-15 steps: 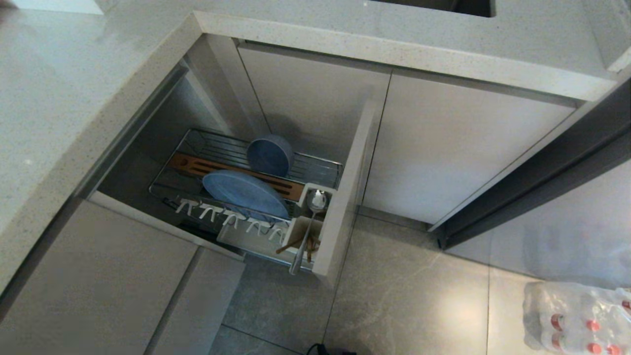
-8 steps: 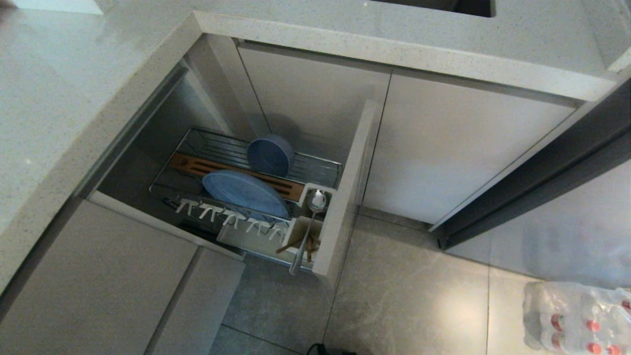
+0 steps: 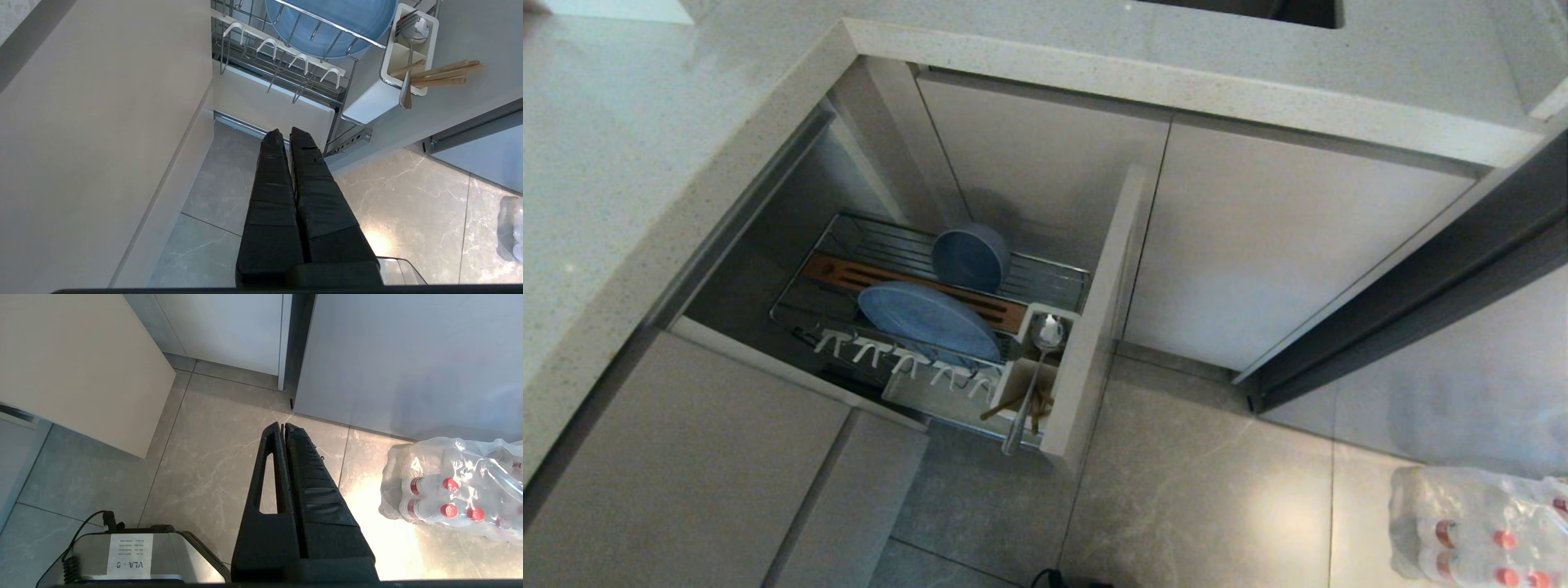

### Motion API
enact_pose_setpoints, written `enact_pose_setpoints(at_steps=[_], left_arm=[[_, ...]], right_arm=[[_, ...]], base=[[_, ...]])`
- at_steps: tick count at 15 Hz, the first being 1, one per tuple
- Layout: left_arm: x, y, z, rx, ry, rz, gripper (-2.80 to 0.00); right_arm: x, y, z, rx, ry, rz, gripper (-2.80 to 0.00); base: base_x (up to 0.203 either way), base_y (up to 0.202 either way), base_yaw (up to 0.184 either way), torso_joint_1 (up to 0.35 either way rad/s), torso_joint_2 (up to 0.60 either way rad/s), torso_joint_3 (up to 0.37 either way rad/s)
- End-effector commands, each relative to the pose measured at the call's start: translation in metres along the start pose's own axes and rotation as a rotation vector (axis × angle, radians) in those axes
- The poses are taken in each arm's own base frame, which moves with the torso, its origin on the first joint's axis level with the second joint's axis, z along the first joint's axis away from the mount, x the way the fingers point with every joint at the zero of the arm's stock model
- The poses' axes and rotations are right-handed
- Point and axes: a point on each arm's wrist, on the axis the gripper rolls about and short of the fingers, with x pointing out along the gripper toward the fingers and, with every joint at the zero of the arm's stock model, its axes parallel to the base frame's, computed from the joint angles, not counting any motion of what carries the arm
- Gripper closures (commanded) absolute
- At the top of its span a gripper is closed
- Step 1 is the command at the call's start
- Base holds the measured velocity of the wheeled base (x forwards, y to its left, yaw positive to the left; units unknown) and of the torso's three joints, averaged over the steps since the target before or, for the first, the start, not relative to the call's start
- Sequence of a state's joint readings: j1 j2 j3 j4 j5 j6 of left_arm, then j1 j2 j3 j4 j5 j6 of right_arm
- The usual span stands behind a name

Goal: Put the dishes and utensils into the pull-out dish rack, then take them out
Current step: Take the plate out of the cupboard

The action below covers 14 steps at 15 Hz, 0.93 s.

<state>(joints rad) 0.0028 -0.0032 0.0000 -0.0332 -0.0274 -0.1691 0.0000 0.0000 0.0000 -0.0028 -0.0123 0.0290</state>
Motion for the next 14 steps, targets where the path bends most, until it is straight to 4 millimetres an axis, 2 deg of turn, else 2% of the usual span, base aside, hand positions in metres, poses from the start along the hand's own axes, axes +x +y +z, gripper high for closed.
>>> enact_pose_setpoints(at_steps=[1, 9, 11, 14], left_arm=[[0.000, 0.000, 0.000, -0.001, 0.001, 0.000, 0.00], [0.000, 0.000, 0.003, 0.001, -0.024, -0.001, 0.00], [-0.004, -0.003, 0.019, 0.004, -0.106, -0.018, 0.00], [-0.021, -0.011, 0.057, 0.014, -0.195, -0.056, 0.00]], right_arm=[[0.000, 0.000, 0.000, 0.000, 0.001, 0.000, 0.00], [0.000, 0.000, 0.000, 0.000, 0.001, 0.000, 0.00], [0.000, 0.000, 0.000, 0.000, 0.001, 0.000, 0.00], [0.000, 0.000, 0.000, 0.000, 0.001, 0.000, 0.00]], base=[[0.000, 0.000, 0.000, 0.000, 0.00, 0.000], [0.000, 0.000, 0.000, 0.000, 0.00, 0.000], [0.000, 0.000, 0.000, 0.000, 0.00, 0.000], [0.000, 0.000, 0.000, 0.000, 0.00, 0.000]])
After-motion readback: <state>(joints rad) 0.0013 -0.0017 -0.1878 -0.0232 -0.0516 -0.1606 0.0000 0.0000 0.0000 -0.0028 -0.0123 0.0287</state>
